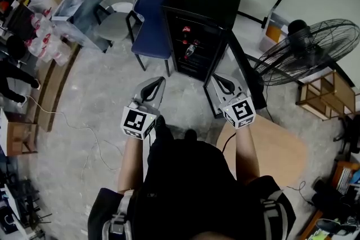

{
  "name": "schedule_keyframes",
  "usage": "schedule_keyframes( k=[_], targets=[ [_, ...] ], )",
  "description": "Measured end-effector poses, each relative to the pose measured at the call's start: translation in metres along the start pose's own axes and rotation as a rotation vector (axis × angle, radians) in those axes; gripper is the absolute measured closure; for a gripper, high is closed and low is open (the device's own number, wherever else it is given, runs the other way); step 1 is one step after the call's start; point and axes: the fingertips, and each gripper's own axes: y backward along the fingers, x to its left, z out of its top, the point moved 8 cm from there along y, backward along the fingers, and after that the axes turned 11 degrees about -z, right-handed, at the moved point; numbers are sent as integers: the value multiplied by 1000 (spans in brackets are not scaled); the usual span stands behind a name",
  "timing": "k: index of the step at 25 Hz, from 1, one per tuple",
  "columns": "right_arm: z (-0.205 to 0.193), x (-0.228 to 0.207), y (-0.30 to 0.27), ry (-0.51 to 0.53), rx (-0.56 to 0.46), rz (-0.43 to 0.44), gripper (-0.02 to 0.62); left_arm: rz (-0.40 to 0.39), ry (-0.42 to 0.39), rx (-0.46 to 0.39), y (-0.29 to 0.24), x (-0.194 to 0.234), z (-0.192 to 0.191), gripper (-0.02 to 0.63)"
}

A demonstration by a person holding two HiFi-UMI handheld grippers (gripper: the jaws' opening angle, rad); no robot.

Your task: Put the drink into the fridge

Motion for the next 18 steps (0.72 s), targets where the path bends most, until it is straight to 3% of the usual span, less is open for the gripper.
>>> schedule_keyframes(
  k=[13, 18],
  targets=[
    [-1, 8, -2, 19, -3, 20, 592, -6, 7, -12, 7, -3, -3, 604],
    [0, 9, -4, 25, -8, 24, 561, -12, 1, -11, 8, -3, -4, 597]
  ],
)
